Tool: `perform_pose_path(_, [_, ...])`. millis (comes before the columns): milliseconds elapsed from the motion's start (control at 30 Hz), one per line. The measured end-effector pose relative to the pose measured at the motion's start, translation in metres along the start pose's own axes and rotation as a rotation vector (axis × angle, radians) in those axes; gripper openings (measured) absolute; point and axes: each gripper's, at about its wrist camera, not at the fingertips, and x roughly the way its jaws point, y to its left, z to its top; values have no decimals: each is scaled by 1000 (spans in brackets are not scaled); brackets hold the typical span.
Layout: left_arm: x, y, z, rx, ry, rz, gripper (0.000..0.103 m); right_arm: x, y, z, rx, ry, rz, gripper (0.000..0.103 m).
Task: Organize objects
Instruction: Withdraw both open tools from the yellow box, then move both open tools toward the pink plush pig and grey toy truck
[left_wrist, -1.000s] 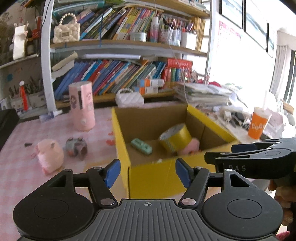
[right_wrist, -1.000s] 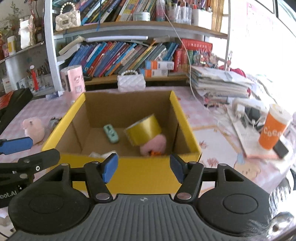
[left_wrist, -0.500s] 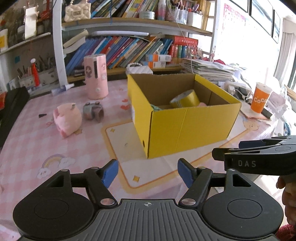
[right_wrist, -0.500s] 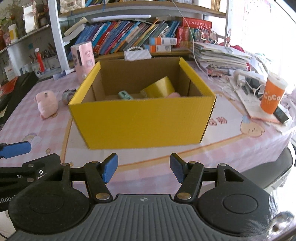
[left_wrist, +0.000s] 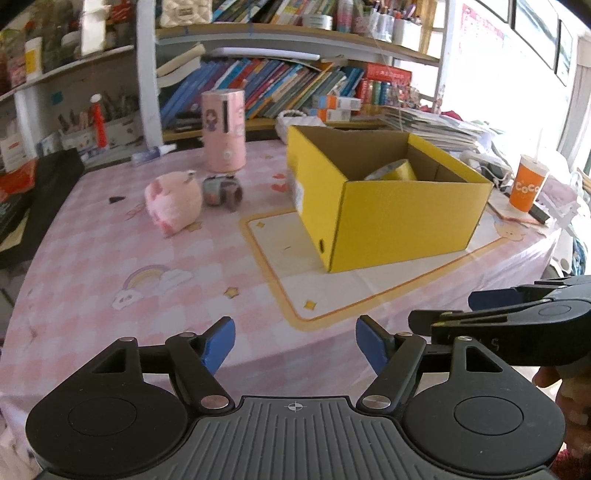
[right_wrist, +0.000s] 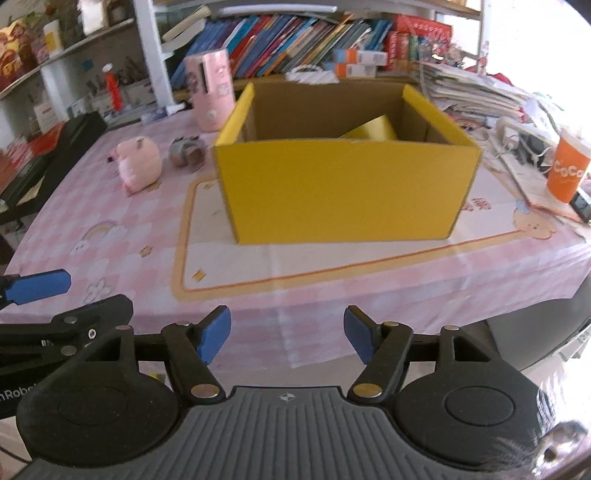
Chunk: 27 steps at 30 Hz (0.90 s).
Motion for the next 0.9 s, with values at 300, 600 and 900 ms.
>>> perform_pose_path(300, [-19, 28, -10, -47, -16, 60, 74, -1, 38, -2, -73, -8, 62, 68])
perform_pose_path(600, [-38, 57, -18, -96, -44, 120, 75, -2, 72, 0, -134, -26, 113, 68])
perform_pose_path(900, [-42, 74, -17, -127, -66, 150, 75, 1, 94, 7, -184, -45, 140, 68])
